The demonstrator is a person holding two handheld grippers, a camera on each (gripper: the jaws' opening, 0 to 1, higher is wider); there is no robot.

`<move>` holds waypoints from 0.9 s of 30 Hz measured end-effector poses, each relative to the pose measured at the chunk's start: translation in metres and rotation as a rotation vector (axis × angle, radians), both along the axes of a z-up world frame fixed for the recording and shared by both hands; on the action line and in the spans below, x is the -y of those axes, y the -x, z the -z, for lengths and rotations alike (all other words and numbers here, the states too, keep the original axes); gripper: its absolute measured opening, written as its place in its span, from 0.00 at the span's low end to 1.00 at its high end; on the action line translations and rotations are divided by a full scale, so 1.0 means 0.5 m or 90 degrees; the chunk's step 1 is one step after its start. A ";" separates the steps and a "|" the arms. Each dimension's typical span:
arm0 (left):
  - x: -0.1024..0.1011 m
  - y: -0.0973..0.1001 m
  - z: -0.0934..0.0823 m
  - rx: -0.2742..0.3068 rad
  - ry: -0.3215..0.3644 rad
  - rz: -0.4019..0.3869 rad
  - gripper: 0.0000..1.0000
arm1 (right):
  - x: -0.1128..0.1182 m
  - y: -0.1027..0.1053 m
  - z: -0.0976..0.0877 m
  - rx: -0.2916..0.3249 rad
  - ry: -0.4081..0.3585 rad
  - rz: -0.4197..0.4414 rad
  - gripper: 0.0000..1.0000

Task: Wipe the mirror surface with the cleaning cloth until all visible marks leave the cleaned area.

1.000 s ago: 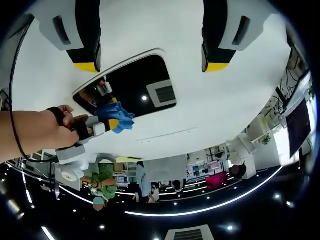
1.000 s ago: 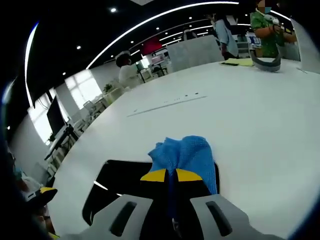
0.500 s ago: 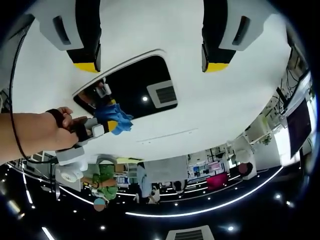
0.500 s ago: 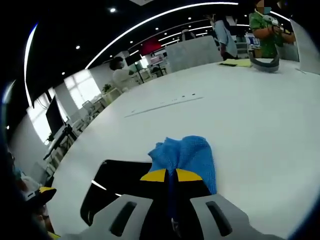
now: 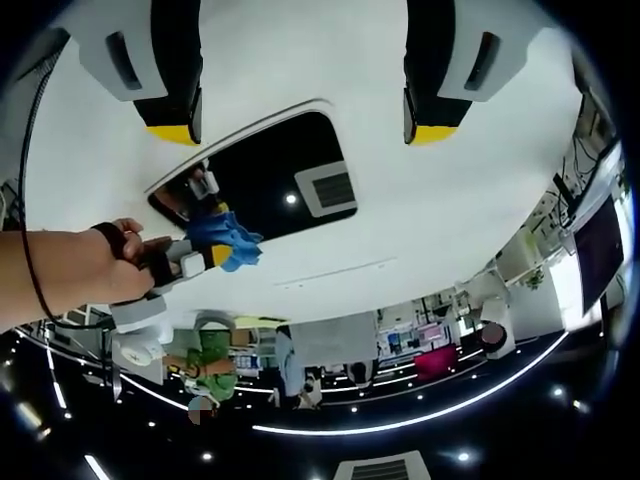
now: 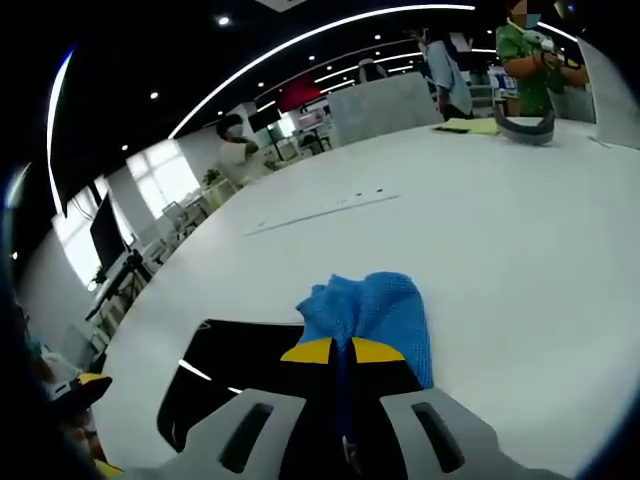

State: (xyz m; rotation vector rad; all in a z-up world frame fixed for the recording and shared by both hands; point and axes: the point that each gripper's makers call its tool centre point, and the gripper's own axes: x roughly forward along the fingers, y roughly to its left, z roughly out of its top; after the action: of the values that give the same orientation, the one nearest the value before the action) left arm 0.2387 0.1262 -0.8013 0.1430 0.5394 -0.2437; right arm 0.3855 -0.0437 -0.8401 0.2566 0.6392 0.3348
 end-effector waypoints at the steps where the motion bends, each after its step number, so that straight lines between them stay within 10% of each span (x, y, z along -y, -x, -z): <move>1: 0.000 -0.001 -0.001 0.002 -0.001 0.000 0.83 | 0.003 0.000 0.000 0.000 0.000 0.001 0.01; 27: 0.008 -0.002 -0.006 0.007 -0.004 0.010 0.83 | 0.029 0.049 0.001 0.005 0.006 0.003 0.01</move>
State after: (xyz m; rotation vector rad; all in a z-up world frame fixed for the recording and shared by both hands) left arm 0.2396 0.1220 -0.7983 0.1540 0.5278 -0.2565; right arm 0.3612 -0.0584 -0.8407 0.2476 0.6326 0.3280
